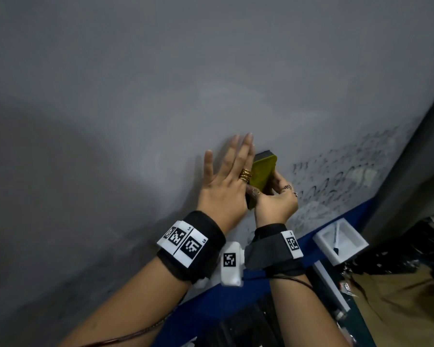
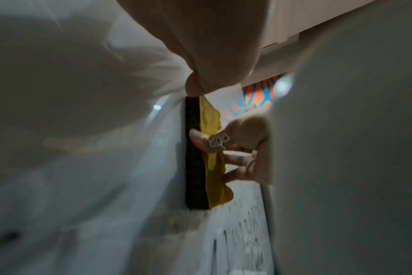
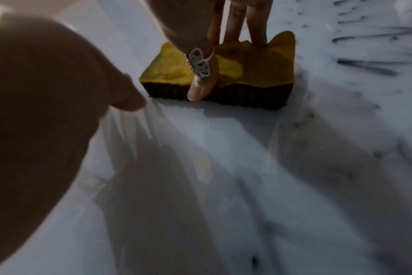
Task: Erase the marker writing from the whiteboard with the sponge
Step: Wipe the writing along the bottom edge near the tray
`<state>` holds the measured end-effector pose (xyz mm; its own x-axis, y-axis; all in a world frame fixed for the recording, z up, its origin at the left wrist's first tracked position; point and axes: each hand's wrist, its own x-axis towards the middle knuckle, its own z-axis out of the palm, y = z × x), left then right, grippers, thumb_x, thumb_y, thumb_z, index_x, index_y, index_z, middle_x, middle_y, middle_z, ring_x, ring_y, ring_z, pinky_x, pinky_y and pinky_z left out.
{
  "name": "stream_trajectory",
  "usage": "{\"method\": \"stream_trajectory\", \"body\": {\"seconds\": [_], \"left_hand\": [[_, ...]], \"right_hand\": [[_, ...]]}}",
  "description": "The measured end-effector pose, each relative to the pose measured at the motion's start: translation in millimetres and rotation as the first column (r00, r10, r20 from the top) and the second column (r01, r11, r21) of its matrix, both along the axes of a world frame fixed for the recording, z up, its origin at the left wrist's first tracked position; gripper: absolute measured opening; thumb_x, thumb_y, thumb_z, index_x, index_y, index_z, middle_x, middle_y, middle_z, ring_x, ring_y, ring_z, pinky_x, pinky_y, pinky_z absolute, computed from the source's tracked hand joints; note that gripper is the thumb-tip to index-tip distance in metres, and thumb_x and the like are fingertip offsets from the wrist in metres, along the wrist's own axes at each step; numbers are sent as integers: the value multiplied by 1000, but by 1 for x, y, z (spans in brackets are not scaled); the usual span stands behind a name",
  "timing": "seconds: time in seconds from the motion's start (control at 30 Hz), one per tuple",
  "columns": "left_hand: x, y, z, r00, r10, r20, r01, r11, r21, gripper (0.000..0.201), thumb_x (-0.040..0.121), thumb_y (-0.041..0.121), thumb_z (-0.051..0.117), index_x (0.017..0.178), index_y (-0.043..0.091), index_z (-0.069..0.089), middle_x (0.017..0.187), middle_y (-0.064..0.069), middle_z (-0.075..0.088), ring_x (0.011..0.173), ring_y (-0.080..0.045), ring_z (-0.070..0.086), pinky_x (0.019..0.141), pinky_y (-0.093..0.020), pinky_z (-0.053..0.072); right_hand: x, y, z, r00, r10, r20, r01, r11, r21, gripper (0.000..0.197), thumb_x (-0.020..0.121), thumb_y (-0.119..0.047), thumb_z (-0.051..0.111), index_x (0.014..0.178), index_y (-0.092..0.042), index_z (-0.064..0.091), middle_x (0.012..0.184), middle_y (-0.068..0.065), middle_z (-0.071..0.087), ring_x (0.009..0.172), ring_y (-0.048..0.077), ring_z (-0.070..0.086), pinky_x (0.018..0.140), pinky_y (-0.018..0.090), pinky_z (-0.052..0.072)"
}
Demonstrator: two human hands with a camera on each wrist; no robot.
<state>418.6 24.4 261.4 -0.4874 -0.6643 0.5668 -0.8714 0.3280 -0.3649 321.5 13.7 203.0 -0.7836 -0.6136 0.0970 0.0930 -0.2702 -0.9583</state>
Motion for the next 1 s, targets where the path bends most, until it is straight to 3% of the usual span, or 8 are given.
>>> {"method": "stream_trajectory", "body": {"seconds": [0.13,0.23,0.3,0.53,0.63,0.77,0.9,1.0], "left_hand": [[-9,-10,-13,998,59,11,-59,998,9,78,86,33,44,152,15,6,159,-2,-2,145,-22,-9,103,-61,-19],[-11,-13,-18,998,64,-14,-65,997,-30,77,81,20,33,153,18,5,160,0,-3,145,-20,-13,102,-60,-22],[-12,-16,-22,998,62,-28,-63,997,-43,84,77,18,41,153,19,5,159,1,-8,144,-20,-16,102,-61,-22],[-39,-22,-37,977,106,-187,-118,991,-57,76,85,36,42,151,33,4,155,-3,-27,142,-27,-24,97,-61,-27],[-58,-25,-37,961,104,-256,-130,987,-89,74,83,37,42,150,34,12,155,-3,-26,142,-27,-23,101,-59,-25],[-84,-33,-32,990,20,-138,-34,994,-100,70,84,39,40,150,33,17,157,-2,-19,144,-26,-19,102,-59,-24],[-123,-42,-22,998,-50,-31,48,998,-43,81,84,36,44,153,26,2,157,-5,-16,144,-26,-18,101,-62,-18],[-145,-54,-21,995,-31,-90,30,999,-9,82,83,30,41,152,26,-3,158,-1,-17,144,-23,-16,102,-65,-10]], "right_hand": [[-14,-4,-5,999,17,-49,-17,1000,2,73,45,5,88,111,-14,66,103,4,66,90,7,65,81,23,54],[-24,-7,-4,995,3,-103,-3,1000,1,72,45,4,89,111,-15,67,97,-6,64,87,2,63,80,19,53],[-41,-13,-1,996,-38,-82,36,999,-24,71,48,4,88,114,-12,65,101,-1,65,91,6,63,83,20,53],[-104,-29,3,981,-49,-187,52,999,10,70,46,-9,91,111,-9,64,105,5,64,92,10,61,74,8,50],[-118,-33,0,973,-58,-225,56,998,-16,68,49,-4,89,113,-7,63,105,2,61,92,5,58,79,10,50],[-156,-44,1,974,-103,-200,99,995,-30,68,51,-2,88,114,-8,62,109,6,61,91,3,57,81,14,52],[-174,-49,-3,961,-71,-267,62,997,-41,67,48,-3,89,109,-9,63,105,3,60,87,-6,56,76,7,50],[-185,-54,-4,942,-74,-328,51,996,-78,68,48,1,88,111,-8,64,99,-9,56,87,-12,56,81,15,51]]}}
